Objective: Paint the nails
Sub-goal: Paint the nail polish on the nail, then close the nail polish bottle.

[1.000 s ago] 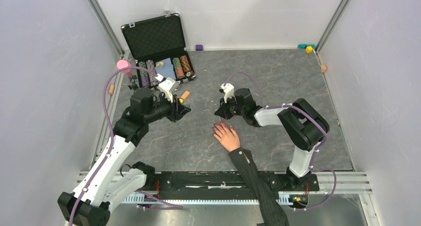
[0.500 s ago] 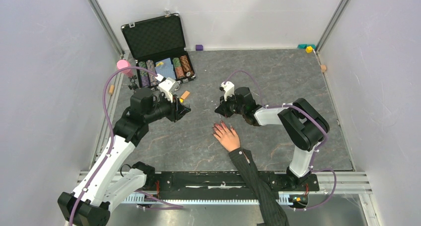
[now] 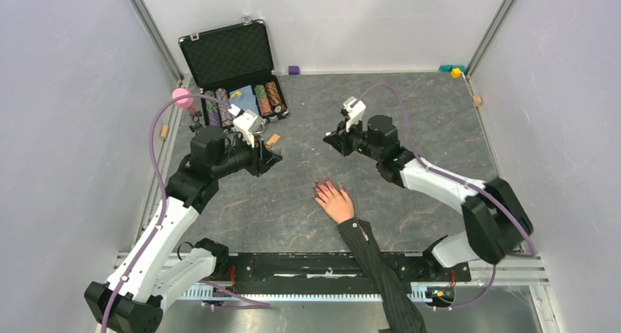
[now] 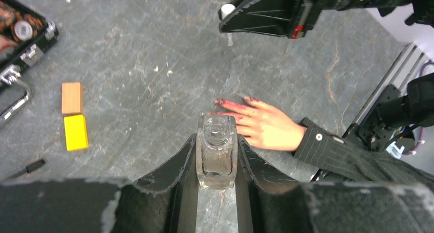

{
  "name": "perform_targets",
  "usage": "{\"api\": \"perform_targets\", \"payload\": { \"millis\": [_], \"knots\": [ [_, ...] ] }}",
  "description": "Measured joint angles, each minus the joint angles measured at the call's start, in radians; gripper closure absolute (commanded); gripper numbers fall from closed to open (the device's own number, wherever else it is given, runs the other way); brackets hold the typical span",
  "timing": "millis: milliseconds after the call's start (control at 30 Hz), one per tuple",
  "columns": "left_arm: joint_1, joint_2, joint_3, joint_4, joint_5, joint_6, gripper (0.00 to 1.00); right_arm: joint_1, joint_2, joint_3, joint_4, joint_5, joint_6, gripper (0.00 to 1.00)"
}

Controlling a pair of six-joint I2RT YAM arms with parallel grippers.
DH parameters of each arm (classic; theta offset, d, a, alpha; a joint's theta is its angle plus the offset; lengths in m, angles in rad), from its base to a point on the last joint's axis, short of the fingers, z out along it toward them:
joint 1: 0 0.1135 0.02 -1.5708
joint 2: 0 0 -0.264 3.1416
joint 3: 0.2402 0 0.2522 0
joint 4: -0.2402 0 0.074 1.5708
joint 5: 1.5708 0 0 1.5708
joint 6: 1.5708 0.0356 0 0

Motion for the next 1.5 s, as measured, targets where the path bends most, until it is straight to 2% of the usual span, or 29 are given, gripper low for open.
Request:
{"api": "perform_targets", "payload": {
  "millis": [200,300,400,533,667,900,1133,1500],
  "knots": [
    [-0.011,0.068,0.163,0.033,0.029,-0.026,0.98,-0.002,-0.208,0.0,-0.116,0.02,-0.028,1.0],
    [-0.035,0.141,0.269,0.121,0.059,-0.055,0.98,-0.002,-0.291,0.003,-0.18,0.021,-0.034,1.0],
    [-0.068,0.196,0.307,0.206,0.087,-0.079,0.98,-0.002,-0.363,0.027,-0.249,0.023,-0.037,1.0],
    [-0.112,0.246,0.274,0.293,0.157,-0.108,0.98,-0.002,-0.43,0.09,-0.306,0.027,-0.035,1.0],
    [-0.162,0.249,0.162,0.378,0.268,-0.138,0.98,-0.002,-0.492,0.142,-0.32,0.024,-0.031,1.0],
    [-0.235,0.244,0.111,0.436,0.378,-0.142,0.98,-0.002,-0.561,0.162,-0.254,-0.01,0.057,1.0],
    [-0.266,0.243,0.111,0.454,0.392,-0.142,0.98,-0.001,-0.57,0.116,-0.093,-0.095,0.185,1.0],
    [-0.285,0.247,0.111,0.453,0.39,-0.141,0.98,0.048,-0.512,0.113,-0.032,-0.21,0.257,1.0]
  ]
}}
